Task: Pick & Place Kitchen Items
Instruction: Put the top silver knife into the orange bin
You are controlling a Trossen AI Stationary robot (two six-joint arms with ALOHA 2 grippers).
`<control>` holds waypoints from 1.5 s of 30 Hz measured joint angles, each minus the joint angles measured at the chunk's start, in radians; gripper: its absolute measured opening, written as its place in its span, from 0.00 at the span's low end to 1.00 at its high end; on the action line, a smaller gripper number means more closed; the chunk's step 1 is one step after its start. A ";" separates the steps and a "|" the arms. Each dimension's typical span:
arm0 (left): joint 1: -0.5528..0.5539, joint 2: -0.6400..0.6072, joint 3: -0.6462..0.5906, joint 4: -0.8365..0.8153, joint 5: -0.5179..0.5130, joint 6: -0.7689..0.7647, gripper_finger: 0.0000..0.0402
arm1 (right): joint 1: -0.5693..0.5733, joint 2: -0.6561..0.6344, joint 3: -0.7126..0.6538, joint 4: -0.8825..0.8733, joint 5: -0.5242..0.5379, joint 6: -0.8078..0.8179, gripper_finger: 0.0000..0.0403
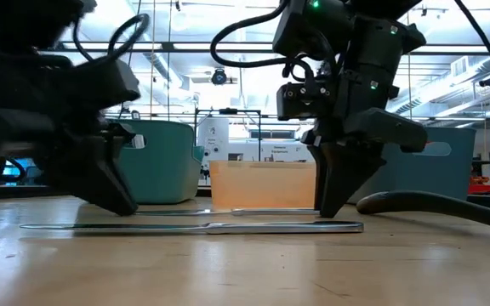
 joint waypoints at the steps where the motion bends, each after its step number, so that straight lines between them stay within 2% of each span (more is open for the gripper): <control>1: -0.002 -0.007 0.004 -0.003 -0.001 0.000 0.08 | 0.004 0.000 0.000 -0.001 0.008 0.001 0.20; 6: -0.002 -0.051 0.011 0.016 -0.027 0.015 0.14 | 0.020 0.000 -0.001 0.002 0.035 0.006 0.20; 13: 0.004 -0.062 0.013 0.020 -0.083 0.019 0.33 | 0.029 0.001 -0.001 0.001 0.055 0.011 0.20; 20: 0.043 -0.062 0.013 0.023 -0.054 0.030 0.51 | 0.050 0.003 -0.002 0.004 0.110 -0.001 0.20; 23: 0.073 -0.062 0.013 0.023 0.015 0.041 0.56 | 0.062 0.004 -0.002 0.005 0.139 -0.002 0.20; 25: 0.088 -0.062 0.013 0.024 0.053 0.055 0.57 | 0.069 0.005 -0.003 0.006 0.160 -0.002 0.20; 35: 0.119 -0.064 0.013 0.024 0.108 0.063 0.58 | 0.082 0.007 -0.003 0.007 0.195 0.000 0.20; 45: 0.119 -0.062 0.009 -0.005 0.109 0.049 0.58 | 0.113 0.011 -0.006 0.021 0.264 0.002 0.20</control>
